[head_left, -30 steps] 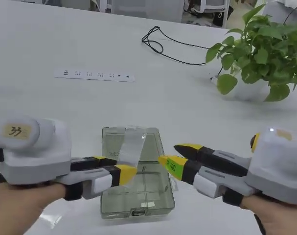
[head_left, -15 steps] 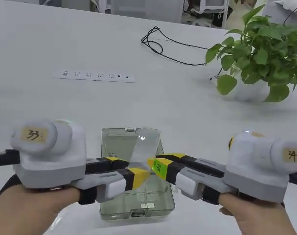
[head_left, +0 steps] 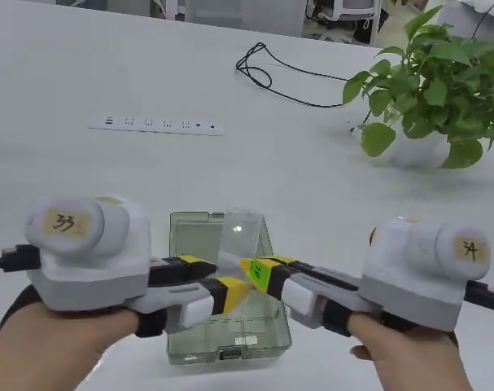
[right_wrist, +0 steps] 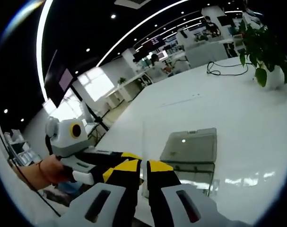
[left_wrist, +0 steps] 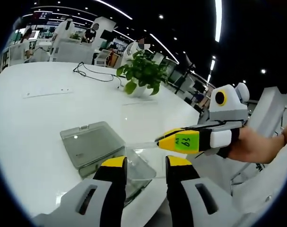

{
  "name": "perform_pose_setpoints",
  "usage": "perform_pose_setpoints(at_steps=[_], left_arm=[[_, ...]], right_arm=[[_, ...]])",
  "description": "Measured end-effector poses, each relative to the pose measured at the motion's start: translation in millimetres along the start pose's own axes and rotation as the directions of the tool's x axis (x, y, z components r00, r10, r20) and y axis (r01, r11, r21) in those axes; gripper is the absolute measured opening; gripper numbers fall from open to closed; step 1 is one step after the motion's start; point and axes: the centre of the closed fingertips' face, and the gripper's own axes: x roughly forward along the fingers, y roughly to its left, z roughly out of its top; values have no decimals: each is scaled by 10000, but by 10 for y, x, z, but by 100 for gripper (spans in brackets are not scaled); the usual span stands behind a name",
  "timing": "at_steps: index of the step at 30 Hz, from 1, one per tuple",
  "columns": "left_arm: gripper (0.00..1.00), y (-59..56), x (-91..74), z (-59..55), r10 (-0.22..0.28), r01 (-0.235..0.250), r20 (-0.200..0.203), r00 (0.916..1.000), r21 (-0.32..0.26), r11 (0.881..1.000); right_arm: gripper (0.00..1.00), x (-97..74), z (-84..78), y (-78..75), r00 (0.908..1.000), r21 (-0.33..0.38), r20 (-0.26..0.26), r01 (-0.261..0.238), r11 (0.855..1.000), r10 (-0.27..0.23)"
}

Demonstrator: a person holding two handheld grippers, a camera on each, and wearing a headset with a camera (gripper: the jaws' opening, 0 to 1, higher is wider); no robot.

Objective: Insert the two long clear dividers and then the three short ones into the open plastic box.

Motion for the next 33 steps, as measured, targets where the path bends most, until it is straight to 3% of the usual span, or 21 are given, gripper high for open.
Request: perform_pose_setpoints(at_steps=[6, 14, 20, 24, 33], left_arm=[[25, 15, 5, -21, 45, -44, -94, 9999, 47, 10000], [30, -8, 4, -20, -160, 161, -41, 9999, 312, 9994], [38, 47, -62, -37, -225, 223, 26, 9997, 621, 9978], [45, 97, -121, -88, -207, 213, -64, 9998, 969, 9951], [61, 237, -276, -241, -331, 368, -223, 9992, 1958, 9799]], right_arm=[[6, -13, 21, -30, 9999, 41, 30, 119, 9999, -119], [6, -2, 28, -27, 9999, 42, -106, 131, 9999, -130], [6, -9, 53, -34, 9997, -25, -167, 161, 9999, -162], [6, -30, 94, -120, 9989, -50, -281, 380, 9993, -382], [6, -100, 140, -369, 9884, 42, -887, 1243, 9922, -1234]])
